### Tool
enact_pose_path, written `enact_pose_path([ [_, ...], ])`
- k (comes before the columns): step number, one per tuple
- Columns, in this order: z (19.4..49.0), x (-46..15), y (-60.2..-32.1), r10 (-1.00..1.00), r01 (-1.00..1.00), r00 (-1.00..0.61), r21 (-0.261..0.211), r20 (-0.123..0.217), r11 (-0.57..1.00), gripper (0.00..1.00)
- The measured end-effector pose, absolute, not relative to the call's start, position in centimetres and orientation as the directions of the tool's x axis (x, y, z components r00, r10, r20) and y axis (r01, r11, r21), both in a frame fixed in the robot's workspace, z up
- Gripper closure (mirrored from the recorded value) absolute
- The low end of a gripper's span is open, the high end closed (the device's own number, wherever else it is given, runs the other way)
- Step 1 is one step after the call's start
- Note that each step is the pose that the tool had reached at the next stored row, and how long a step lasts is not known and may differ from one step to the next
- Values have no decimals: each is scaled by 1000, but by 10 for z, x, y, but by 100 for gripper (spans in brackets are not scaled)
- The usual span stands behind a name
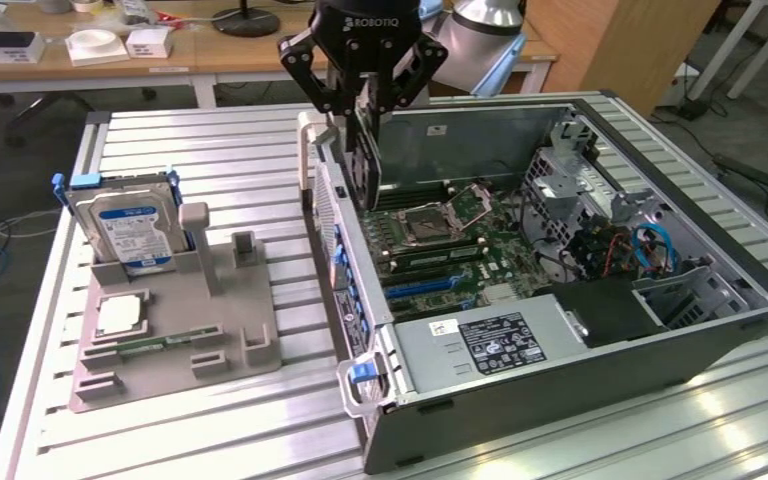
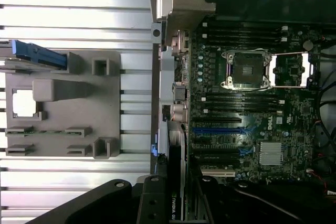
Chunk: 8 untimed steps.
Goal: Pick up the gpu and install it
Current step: 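Pick up the gpu and move the gpu toward the slot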
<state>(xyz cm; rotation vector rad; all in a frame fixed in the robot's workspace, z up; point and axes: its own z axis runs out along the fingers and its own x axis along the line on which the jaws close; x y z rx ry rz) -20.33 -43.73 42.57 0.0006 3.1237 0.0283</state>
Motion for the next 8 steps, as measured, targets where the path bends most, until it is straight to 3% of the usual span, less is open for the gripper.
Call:
enact_pose_path([
  [8,425,-199,-437,0,0,-1000,19,-18,1000,74],
])
